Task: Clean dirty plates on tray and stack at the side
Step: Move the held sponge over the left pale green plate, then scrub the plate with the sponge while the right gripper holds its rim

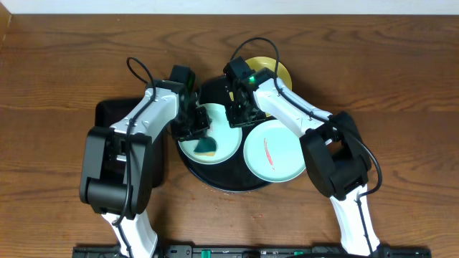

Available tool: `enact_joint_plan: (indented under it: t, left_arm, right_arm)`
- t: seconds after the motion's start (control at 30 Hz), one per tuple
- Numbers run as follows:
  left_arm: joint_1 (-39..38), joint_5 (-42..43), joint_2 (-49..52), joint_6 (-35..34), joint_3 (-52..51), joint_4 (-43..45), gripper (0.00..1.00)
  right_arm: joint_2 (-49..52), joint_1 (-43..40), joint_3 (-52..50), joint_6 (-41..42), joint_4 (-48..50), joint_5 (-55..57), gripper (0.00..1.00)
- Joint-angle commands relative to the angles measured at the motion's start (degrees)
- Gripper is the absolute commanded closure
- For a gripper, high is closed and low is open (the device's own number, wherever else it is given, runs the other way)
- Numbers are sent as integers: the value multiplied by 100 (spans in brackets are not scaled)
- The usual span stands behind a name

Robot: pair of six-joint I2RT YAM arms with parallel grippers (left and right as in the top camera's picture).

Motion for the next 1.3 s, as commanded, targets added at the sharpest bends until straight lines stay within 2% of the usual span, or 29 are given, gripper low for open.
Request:
enact_joint_plan:
  t: [0.0, 0.13, 0.2, 0.23, 0.33, 0.43, 0.57, 0.67, 0.83, 0.93, 1.07, 1.27]
  left_arm:
    - [-31, 728, 166, 223, 79, 87, 93]
    - [20, 280, 166, 254, 79, 588, 93]
    - [46, -391, 166, 168, 79, 852, 93]
    - [50, -1130, 166, -31, 79, 997, 93]
    - [48, -1797, 166, -92, 79, 933, 93]
    - [50, -1993, 166, -90, 79, 610, 93]
    - [48, -1985, 166, -90, 79, 70, 93]
    - [17, -1681, 164, -79, 79, -321, 92]
    - [0, 407, 164, 1016, 79, -420, 93]
    - [2, 946, 164, 1180, 79, -203, 93]
    - [2, 940, 166, 1178, 79, 225, 92]
    - [7, -905, 164, 472, 79, 951, 92]
  right_arm:
    - [157, -57, -17, 79, 4, 79, 99]
    - [157, -57, -17, 79, -13, 79, 99]
    - [157, -57, -17, 79, -17, 79, 99]
    - [157, -57, -17, 79, -15, 79, 99]
    - [157, -57, -17, 79, -20, 81, 99]
    - [157, -57, -17, 79, -26, 81, 99]
    - [157, -57, -17, 79, -26, 81, 99]
    - [157, -57, -17, 79, -22, 79, 99]
    - [157, -57, -17, 79, -22, 79, 99]
    - [157, -57, -17, 79, -24, 81, 99]
    - [157, -57, -20, 79, -24, 81, 99]
    - [157, -57, -17, 79, -24, 81, 99]
